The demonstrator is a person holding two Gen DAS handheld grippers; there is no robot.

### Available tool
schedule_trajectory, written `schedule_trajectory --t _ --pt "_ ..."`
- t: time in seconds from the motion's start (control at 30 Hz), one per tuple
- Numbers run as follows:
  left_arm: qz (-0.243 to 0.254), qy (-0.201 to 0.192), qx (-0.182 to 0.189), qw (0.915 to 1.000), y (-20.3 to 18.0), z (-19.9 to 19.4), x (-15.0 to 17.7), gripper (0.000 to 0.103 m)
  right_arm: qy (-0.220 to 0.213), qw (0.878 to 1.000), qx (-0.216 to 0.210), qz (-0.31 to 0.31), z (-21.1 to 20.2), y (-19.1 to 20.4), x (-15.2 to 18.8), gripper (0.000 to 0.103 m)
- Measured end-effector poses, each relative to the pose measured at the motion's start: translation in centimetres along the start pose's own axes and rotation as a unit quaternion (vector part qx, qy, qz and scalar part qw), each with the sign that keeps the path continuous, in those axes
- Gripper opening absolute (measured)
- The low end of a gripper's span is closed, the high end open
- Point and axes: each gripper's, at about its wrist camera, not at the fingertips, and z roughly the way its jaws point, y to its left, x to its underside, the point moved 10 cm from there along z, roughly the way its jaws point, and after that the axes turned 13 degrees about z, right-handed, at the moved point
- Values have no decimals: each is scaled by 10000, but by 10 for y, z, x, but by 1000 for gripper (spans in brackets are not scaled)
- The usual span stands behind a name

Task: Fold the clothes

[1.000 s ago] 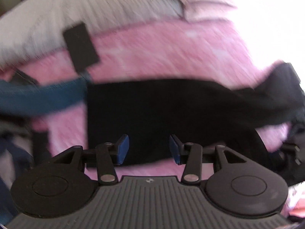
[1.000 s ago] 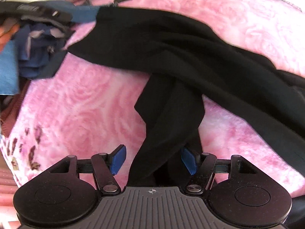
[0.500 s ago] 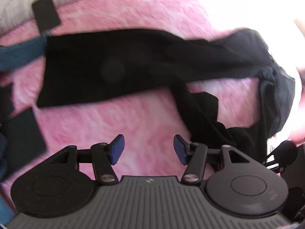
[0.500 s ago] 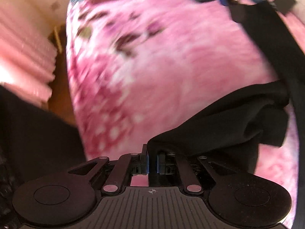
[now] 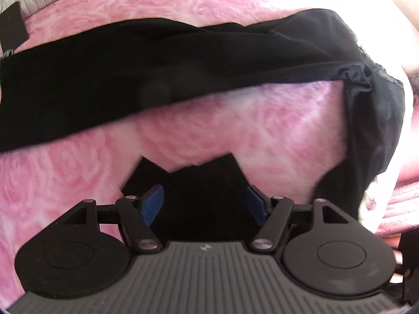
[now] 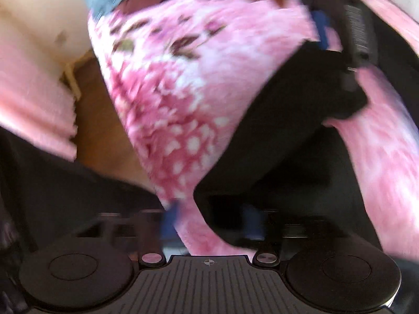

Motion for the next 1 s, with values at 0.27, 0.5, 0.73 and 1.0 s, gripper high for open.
schedule_trajectory --t 0.27,0.5,0.73,1.0 --pt "185 468 -753 9959 -24 26 18 20 -559 9831 692 1602 -65 -77 46 71" --pt "-2309 -274 -1004 9674 46 -57 44 6 -981 9604 1112 2360 -104 -134 78 71" --pt "-4794 -947 -1208 8641 77 -144 124 10 -1355 9756 996 1415 -97 -120 41 71" --pt "-1763 45 -2136 9609 59 -141 144 53 -1150 9871 948 -585 -54 -73 9 71"
